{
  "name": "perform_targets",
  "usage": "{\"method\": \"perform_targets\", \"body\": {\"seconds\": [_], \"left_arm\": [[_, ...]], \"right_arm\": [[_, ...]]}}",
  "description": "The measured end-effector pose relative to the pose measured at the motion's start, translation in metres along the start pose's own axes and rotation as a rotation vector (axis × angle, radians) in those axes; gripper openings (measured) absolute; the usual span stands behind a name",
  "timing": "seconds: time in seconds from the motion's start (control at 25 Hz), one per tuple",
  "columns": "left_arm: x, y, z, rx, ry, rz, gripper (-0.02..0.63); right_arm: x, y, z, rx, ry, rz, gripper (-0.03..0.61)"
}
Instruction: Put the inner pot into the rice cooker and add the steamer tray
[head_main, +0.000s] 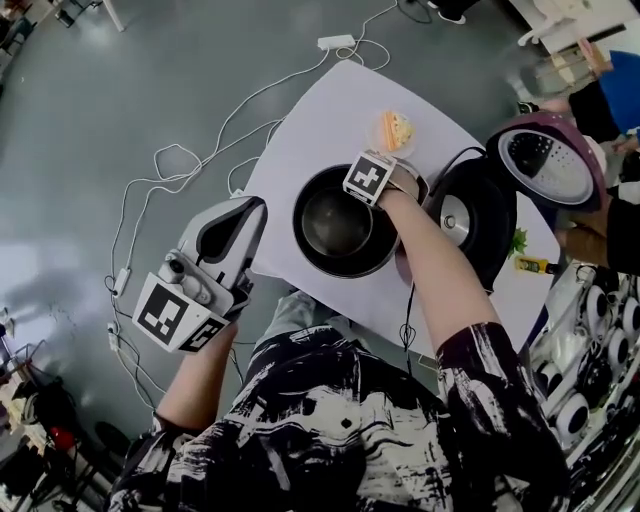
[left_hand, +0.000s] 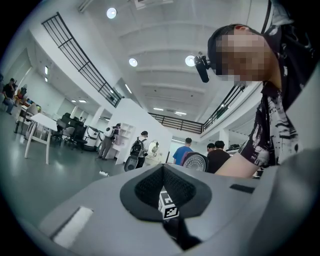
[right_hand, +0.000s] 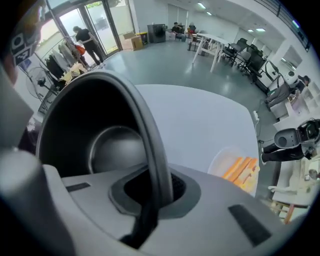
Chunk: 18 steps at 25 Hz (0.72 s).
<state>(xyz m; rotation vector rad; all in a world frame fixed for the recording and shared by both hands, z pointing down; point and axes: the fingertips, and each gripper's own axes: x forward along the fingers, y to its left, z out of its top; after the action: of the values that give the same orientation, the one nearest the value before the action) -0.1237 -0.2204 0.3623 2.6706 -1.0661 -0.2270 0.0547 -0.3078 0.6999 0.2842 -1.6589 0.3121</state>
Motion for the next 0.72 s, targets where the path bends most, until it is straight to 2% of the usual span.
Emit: {"method": "perform_targets", "body": {"seconds": [0.12,0.36,0.72], "left_arm": [[0.002,-0.003,0.001,0.002,0.000,-0.008,0.005],[0.010,-0.010,0.006,0.002,-0.002,-0.045,0.005],[0.031,-0.049,0.030,0.042,-0.035,-0.144,0.005]], "right_arm": [[-0.004,0.002,-0.002,0.014,0.003,0.014,-0.003],[-0.023,0.007,0.001,0.084,-0.061,0.030,-0.002],[-0.096,-0.008,0.012,0.305,-0.273,0.035,0.000]]}}
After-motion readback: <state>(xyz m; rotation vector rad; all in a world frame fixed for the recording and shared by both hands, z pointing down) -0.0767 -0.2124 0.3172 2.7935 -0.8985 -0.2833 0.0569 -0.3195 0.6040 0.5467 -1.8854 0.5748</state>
